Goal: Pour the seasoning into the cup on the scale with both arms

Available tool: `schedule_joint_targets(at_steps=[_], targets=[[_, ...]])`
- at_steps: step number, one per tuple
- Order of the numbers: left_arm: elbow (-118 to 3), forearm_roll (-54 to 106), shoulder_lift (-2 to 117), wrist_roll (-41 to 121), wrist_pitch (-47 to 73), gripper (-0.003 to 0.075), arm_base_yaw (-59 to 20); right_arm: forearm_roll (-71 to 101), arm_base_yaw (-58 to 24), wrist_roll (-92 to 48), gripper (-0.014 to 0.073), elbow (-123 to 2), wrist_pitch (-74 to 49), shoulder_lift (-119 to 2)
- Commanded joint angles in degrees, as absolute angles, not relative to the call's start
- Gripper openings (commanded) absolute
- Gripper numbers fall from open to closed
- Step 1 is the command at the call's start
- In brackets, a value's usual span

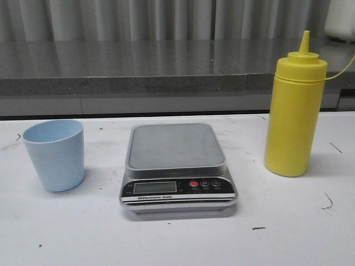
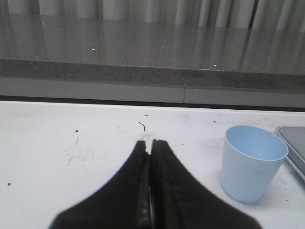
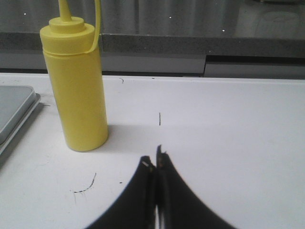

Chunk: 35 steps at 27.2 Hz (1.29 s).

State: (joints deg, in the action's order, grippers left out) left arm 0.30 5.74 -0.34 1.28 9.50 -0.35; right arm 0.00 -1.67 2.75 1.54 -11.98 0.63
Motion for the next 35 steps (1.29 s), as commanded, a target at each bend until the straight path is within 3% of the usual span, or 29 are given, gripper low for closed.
schedule_joint_targets(at_steps=[1, 16, 25, 35], targets=[[1.7, 6.4, -1.2, 0.7, 4.6, -0.002, -0.3, -0.7, -1.3, 2.5, -0.0071, 1.2, -7.5, 1.5], [1.7, 6.6, -1.2, 0.7, 4.2, -0.002, -0.3, -0.7, -1.3, 2.5, -0.0071, 1.2, -7.5, 1.5], [1.1, 7.0, -1.2, 0.7, -5.3, -0.002, -0.3, -0.7, -1.3, 2.5, -0.0071, 1.2, -7.5, 1.5], [-9.3, 7.0, -1.0, 0.6, -5.2, -0.002, -0.3, -0.7, -1.3, 2.5, -0.0071, 1.2, -7.5, 1.5]])
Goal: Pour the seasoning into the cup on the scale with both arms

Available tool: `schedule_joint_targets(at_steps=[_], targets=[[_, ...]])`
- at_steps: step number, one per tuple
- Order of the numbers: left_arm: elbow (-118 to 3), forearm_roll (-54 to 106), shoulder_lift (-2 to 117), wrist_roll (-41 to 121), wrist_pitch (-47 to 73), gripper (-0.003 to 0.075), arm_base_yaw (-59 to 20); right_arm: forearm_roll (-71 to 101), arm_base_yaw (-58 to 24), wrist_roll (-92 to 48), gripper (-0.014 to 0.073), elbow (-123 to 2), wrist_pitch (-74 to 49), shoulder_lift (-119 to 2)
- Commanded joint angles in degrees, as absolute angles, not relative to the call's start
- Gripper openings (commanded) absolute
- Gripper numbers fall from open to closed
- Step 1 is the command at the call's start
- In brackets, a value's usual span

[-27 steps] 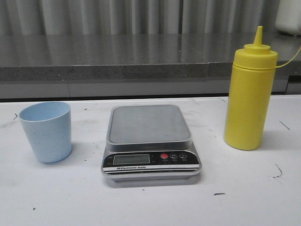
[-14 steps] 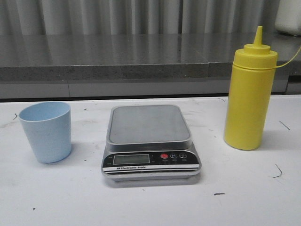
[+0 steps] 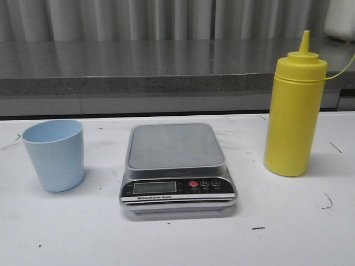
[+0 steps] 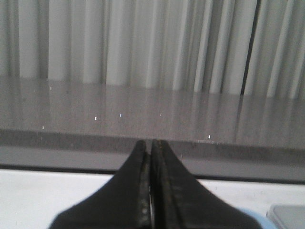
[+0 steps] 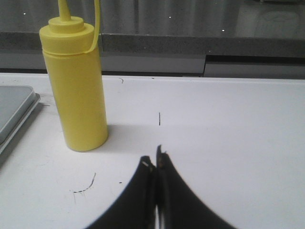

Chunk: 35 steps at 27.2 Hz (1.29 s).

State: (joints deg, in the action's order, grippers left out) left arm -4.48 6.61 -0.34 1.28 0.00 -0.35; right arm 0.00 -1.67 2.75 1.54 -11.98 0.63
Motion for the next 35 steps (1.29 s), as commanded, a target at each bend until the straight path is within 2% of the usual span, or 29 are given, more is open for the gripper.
schedule_joint_targets(at_steps=[1, 27, 31, 35], targets=[[-10.2, 7.0, -1.0, 0.6, -5.3, -0.002, -0.3, -0.7, -1.3, 2.5, -0.0071, 1.2, -7.5, 1.5], [-12.8, 7.0, -1.0, 0.6, -1.8, -0.002, -0.3, -0.7, -1.4, 2.5, -0.0071, 1.2, -7.5, 1.5], [-13.5, 7.0, -1.0, 0.6, -0.5, -0.002, -0.3, 0.3, -1.4, 2.6, -0.0071, 1.1, -1.8, 1.5], [-16.5, 7.0, -0.4, 0.6, 2.7, -0.002, -0.3, 0.5, -1.4, 2.7, -0.0069, -4.0, -3.0, 1.5]])
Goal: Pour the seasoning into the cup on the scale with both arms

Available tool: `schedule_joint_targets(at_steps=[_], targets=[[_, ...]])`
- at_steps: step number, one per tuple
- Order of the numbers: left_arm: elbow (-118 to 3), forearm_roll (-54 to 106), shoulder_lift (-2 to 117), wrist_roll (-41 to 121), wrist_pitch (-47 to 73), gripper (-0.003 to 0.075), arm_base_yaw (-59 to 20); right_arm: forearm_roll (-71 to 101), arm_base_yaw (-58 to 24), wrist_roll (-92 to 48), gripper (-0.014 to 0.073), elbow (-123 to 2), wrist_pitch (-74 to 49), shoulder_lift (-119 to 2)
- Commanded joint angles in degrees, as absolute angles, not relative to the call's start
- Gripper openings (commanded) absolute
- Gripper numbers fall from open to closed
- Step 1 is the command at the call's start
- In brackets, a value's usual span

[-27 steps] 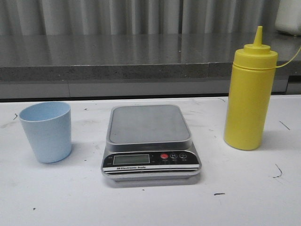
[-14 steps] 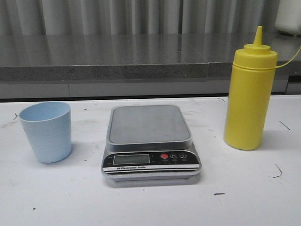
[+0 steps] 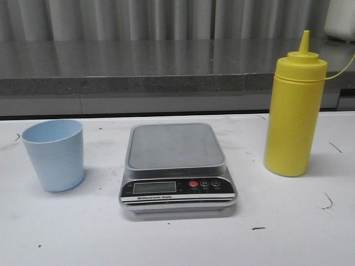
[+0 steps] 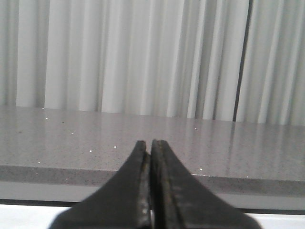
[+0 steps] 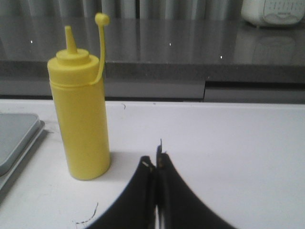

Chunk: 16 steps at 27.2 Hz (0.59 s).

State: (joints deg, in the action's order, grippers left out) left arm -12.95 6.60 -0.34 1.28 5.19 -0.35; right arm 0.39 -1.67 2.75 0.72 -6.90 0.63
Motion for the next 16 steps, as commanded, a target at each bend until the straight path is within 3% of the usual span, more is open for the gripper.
schedule_joint_targets(at_steps=[1, 8, 16], targets=[[-17.7, 7.0, 0.3, 0.6, 4.1, -0.002, -0.3, 0.5, -1.4, 2.7, -0.0069, -6.7, -5.7, 1.5], [-27.7, 7.0, 12.5, 0.6, 14.6, -0.002, -0.3, 0.4, -1.4, 2.6, -0.0069, -25.9, -18.3, -7.8], [-35.4, 7.0, 25.2, 0.6, 18.4, -0.002, -0.3, 0.5, -1.4, 2.6, -0.0069, -35.1, -20.7, -22.6]])
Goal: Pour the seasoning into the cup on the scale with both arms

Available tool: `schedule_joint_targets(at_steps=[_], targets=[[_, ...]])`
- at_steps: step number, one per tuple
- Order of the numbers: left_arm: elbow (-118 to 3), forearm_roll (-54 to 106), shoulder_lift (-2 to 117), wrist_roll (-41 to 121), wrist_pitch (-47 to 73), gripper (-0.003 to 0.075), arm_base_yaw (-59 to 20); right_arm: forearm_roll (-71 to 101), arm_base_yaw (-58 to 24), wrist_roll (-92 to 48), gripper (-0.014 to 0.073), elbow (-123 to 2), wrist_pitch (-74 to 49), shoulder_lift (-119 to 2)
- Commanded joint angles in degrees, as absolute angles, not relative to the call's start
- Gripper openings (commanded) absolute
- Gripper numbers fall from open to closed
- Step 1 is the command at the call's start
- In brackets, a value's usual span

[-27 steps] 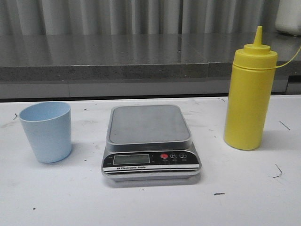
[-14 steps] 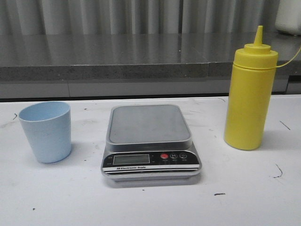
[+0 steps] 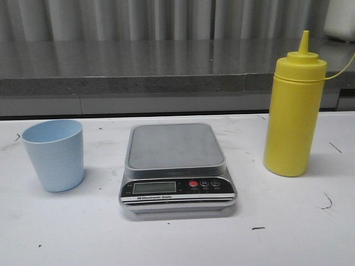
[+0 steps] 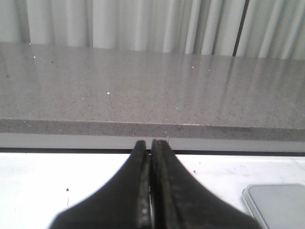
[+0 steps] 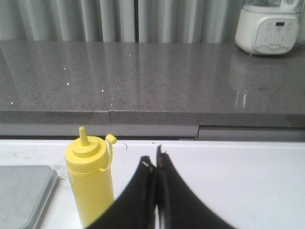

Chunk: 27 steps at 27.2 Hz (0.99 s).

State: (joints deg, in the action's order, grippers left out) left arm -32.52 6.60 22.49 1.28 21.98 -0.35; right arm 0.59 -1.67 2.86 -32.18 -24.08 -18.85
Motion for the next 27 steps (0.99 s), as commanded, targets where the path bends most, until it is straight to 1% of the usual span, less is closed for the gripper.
schedule_joint_targets(at_steps=[1, 5, 7, 8, 10, 11, 13, 14, 15, 16, 18, 19, 20, 23, 27], targets=[[-35.4, 7.0, 25.6, 0.6, 18.2, -0.002, -0.3, 0.5, -1.4, 2.6, -0.0069, -35.2, -20.5, -23.2], [-35.4, 7.0, 25.9, 0.6, 18.2, -0.0013, -0.3, 0.5, -1.4, 2.6, -0.0069, -35.2, -20.4, -23.5], [-35.4, 7.0, 25.9, 0.6, 18.2, 0.0035, -0.3, 0.5, -1.4, 2.6, -0.0064, -35.2, -20.4, -23.5], [-35.4, 7.0, 25.9, 0.6, 18.2, 0.0086, -0.3, 0.5, -1.4, 2.6, -0.005, -35.2, -20.4, -23.5], [-35.4, 7.0, 25.9, 0.6, 18.4, 0.0216, -0.3, 0.5, -1.4, 2.6, 0.0004, -35.2, -20.4, -23.5], [-35.4, 7.0, 25.9, 0.6, 18.4, 0.0309, -0.3, 0.5, -1.4, 2.6, 0.005, -35.2, -20.4, -23.5], [-35.4, 7.0, 25.9, 0.6, 18.4, 0.0548, -0.3, 0.4, -1.4, 2.6, 0.0206, -35.2, -20.4, -23.5], [-35.4, 7.0, 25.9, 0.6, 18.4, 0.0627, -0.3, 0.4, -1.4, 2.6, 0.0284, -35.2, -20.5, -23.5], [-35.4, 7.0, 25.9, 0.6, 18.4, 0.0687, -0.3, 0.4, -1.4, 2.6, 0.0365, -35.2, -20.5, -23.5], [-35.4, 7.0, 25.9, 0.6, 18.4, 0.0705, -0.3, 0.4, -1.4, 2.6, 0.0443, -35.2, -20.5, -23.5], [-35.4, 7.0, 25.9, 0.6, 18.4, 0.0667, -0.3, 0.4, -1.4, 2.6, 0.0576, -35.1, -20.5, -23.5], [-35.4, 7.0, 25.9, 0.6, 18.3, 0.065, -0.3, 0.4, -1.4, 2.6, 0.0612, -35.1, -20.4, -23.5], [-35.4, 7.0, 25.9, 0.6, 18.0, 0.0636, -0.3, 0.4, -1.4, 2.6, 0.0633, -35.1, -20.5, -23.5], [-35.4, 7.0, 26.1, 0.6, 17.7, 0.0602, -0.3, 0.4, -1.4, 2.6, 0.0631, -35.1, -20.5, -23.5], [-36.4, 7.7, 29.6, 0.6, 18.2, 0.0594, -0.4, 0.4, -1.4, 2.6, 0.0631, -35.1, -20.5, -23.5]])
